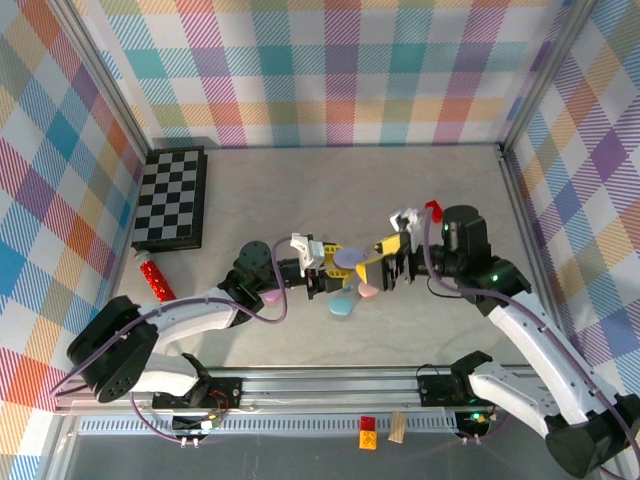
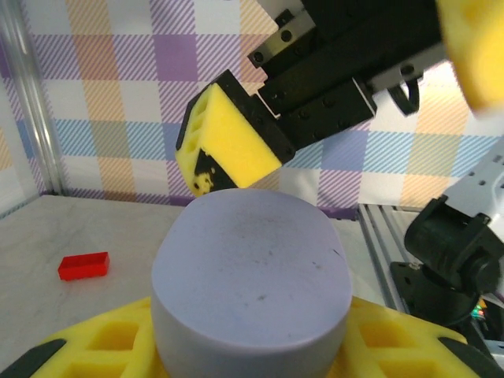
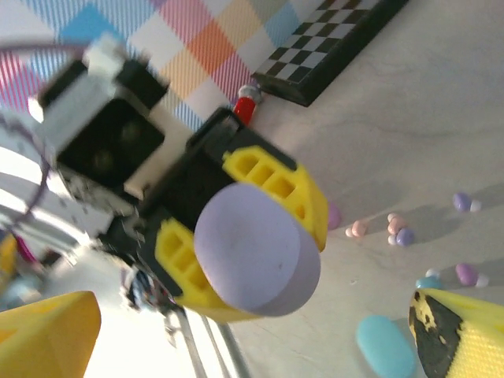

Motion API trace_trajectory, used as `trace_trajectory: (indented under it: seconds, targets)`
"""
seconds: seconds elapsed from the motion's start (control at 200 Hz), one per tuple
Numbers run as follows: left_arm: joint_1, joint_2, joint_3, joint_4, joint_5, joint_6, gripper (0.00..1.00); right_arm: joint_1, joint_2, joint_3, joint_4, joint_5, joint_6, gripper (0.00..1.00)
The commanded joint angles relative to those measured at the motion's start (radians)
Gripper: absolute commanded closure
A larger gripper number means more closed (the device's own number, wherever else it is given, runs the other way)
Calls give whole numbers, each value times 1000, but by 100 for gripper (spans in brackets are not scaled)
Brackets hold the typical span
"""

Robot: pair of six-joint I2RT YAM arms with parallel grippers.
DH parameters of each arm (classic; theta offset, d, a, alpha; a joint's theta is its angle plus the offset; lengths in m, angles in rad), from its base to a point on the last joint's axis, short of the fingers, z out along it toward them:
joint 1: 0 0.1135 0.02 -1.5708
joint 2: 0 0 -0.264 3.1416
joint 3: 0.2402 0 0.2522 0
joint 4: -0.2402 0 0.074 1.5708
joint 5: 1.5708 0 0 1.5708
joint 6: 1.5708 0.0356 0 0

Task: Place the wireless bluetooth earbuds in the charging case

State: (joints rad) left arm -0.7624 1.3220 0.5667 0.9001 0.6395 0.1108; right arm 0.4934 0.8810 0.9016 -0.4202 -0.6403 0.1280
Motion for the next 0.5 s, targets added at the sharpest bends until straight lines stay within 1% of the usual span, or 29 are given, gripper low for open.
trace_trajectory:
  seconds: [0.0, 0.055, 0.15, 0.205, 0.305, 0.495]
  targets:
    - [12, -48, -4, -131, 45, 60, 60, 52, -33, -24, 23, 70, -299, 1]
    - [13, -58, -6, -135, 48, 55, 61, 76, -21, -22, 11, 88, -345, 2]
    - [13, -67, -9, -119, 55, 37, 60, 112, 10, -13, -5, 172, -385, 2]
    - [12, -66, -2, -131, 65, 36, 61, 117, 23, -14, 21, 213, -373, 1]
    - [12, -64, -1, -117, 67, 22, 61, 127, 34, -14, 64, 224, -360, 1]
    - [12, -63, -1, -97, 95, 7, 61, 128, 25, -32, 138, 327, -336, 1]
